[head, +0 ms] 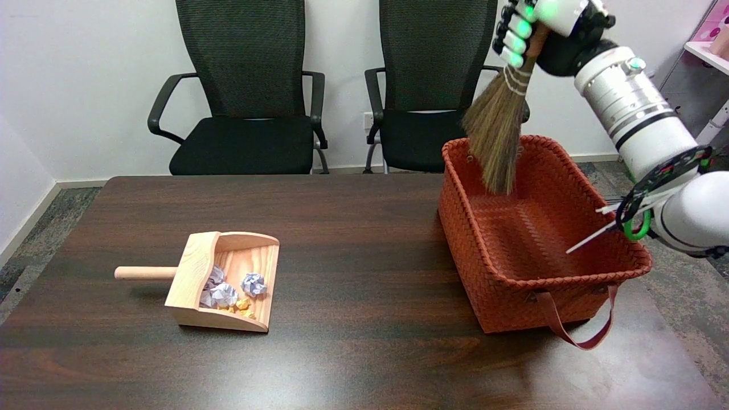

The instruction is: Place the broom in the basket.

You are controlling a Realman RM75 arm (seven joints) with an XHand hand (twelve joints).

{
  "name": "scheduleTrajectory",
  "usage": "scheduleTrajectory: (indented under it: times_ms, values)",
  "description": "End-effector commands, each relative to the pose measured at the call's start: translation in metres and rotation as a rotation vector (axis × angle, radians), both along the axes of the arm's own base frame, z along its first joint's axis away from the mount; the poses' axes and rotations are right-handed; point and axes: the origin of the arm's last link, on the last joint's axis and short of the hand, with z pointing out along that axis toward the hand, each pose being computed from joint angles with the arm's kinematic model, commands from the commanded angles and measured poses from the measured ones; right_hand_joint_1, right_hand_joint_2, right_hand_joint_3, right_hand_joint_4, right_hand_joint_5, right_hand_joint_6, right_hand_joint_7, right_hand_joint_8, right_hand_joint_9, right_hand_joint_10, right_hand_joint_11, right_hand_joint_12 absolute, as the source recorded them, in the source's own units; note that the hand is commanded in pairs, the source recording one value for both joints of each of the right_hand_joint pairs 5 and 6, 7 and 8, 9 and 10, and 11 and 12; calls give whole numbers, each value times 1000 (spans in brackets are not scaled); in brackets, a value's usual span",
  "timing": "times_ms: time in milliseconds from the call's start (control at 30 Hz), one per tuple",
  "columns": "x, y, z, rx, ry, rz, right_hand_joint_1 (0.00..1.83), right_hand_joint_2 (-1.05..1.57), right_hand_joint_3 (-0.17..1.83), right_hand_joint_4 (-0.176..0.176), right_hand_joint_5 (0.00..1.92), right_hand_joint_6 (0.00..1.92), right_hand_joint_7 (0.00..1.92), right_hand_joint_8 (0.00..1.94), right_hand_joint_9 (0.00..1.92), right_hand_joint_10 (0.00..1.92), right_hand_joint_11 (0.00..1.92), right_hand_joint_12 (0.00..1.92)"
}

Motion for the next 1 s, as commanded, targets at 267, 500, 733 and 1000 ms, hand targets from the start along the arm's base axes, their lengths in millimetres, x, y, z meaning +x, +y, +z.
scheduleTrajectory:
  times_ms: [267,500,733,1000]
  values:
    - [-87,16,6,-58,149,-189,1102,1571,1314,44,1920,1920,1920,1920,1920,1920,1920,1920]
    - [-107,22,1,14,143,-179,1096,1571,1204,46,1920,1920,1920,1920,1920,1920,1920,1920]
    - [-122,27,-5,-19,212,-109,1073,1571,1484,28,1920,1920,1920,1920,1920,1920,1920,1920]
    - [-143,26,-17,-31,254,-75,1073,1571,1474,31,1920,1920,1920,1920,1920,1920,1920,1920]
